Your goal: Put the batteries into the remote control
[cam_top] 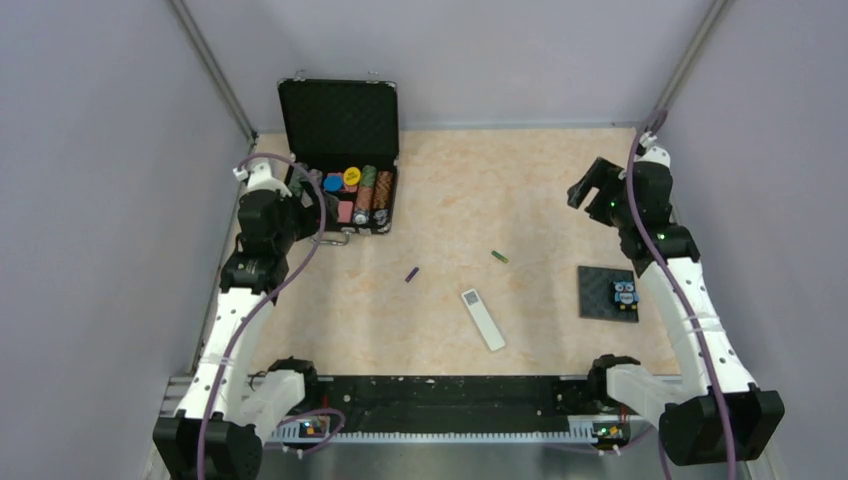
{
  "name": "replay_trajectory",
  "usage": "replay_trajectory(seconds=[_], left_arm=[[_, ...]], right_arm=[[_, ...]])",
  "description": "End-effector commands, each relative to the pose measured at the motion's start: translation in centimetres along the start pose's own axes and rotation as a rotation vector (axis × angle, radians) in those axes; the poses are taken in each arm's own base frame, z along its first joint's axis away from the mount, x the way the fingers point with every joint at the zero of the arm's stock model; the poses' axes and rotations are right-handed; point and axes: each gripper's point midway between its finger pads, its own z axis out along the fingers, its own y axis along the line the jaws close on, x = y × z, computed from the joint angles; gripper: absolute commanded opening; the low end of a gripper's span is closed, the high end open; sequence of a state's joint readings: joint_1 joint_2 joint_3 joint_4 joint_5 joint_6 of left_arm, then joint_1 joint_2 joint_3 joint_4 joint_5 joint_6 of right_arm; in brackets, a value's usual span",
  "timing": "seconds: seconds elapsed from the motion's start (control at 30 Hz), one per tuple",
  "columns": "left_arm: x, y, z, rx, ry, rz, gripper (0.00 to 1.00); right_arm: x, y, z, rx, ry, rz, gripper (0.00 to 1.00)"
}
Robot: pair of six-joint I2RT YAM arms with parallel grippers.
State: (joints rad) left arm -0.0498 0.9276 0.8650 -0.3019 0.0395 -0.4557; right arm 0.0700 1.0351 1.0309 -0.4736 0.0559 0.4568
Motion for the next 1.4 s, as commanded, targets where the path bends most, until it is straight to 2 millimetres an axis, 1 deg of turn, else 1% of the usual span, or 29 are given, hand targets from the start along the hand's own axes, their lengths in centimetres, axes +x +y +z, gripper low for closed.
replay_trajectory(seconds=[0.0,0.07,0.13,0.2,0.27,0.3,0.33,0.37,0.43,0.5,0.6,0.7,0.8,0.93,1.0,1.17,1.37], left_arm=[[-2.2,-0.1,-0.6,-0.04,-0.085,-0.102,0.99],[-2.4,0.2,-0.9,-0.066,-0.094,-0.164,0.99],[-2.0,0.0,-1.0,-0.04,-0.089,-0.139,0.99],[-1.3,-0.2,-1.1,-0.018,-0.078,-0.154,0.99],[-0.1,-3.7,-1.3,0.2,-0.015,-0.09,0.97],[0.5,-5.0,-1.5,0.282,0.016,-0.085,0.96],[1.0,-6.0,-1.6,0.341,0.044,-0.09,0.95],[1.5,-6.6,-1.7,0.376,0.073,-0.107,0.95],[2.4,-7.0,-1.4,0.401,0.119,-0.138,0.95],[3.2,-6.8,-0.9,0.396,0.146,-0.16,0.94],[3.8,-6.4,-0.7,0.382,0.158,-0.173,0.94],[4.3,-5.9,-0.6,0.358,0.157,-0.186,0.94],[4.7,-5.4,-0.7,0.337,0.161,-0.195,0.93],[5.2,-4.7,-1.0,0.31,0.158,-0.191,0.93],[5.4,-4.3,-1.0,0.294,0.153,-0.178,0.93],[5.5,-3.8,-1.0,0.267,0.152,-0.164,0.93],[6.4,-3.6,-0.8,0.268,0.173,-0.174,0.93]], right_arm=[[0.2,0.1,-0.1,-0.006,-0.014,0.059,0.78],[1.3,0.4,0.1,-0.036,0.025,0.061,0.78],[3.0,1.2,0.2,-0.096,0.091,0.059,0.78],[5.1,2.0,0.1,-0.153,0.16,0.051,0.78],[7.5,3.0,-0.2,-0.195,0.215,0.03,0.8],[8.7,3.6,-0.4,-0.217,0.235,0.008,0.8],[10.2,4.9,-0.9,-0.249,0.261,-0.029,0.81],[11.4,5.7,-1.2,-0.26,0.273,-0.06,0.82],[13.7,7.6,-1.9,-0.29,0.293,-0.119,0.84],[16.2,9.5,-2.5,-0.33,0.324,-0.177,0.85],[19.8,12.1,-3.4,-0.364,0.373,-0.29,0.85],[23.2,13.3,-3.7,-0.326,0.419,-0.426,0.85],[26.2,13.1,-3.4,-0.264,0.471,-0.542,0.85],[28.5,12.3,-2.9,-0.231,0.54,-0.592,0.84],[29.4,11.9,-2.9,-0.227,0.573,-0.608,0.81],[31.1,10.1,-3.2,-0.178,0.649,-0.63,0.76],[32.6,8.3,-5.1,-0.167,0.708,-0.673,0.75]])
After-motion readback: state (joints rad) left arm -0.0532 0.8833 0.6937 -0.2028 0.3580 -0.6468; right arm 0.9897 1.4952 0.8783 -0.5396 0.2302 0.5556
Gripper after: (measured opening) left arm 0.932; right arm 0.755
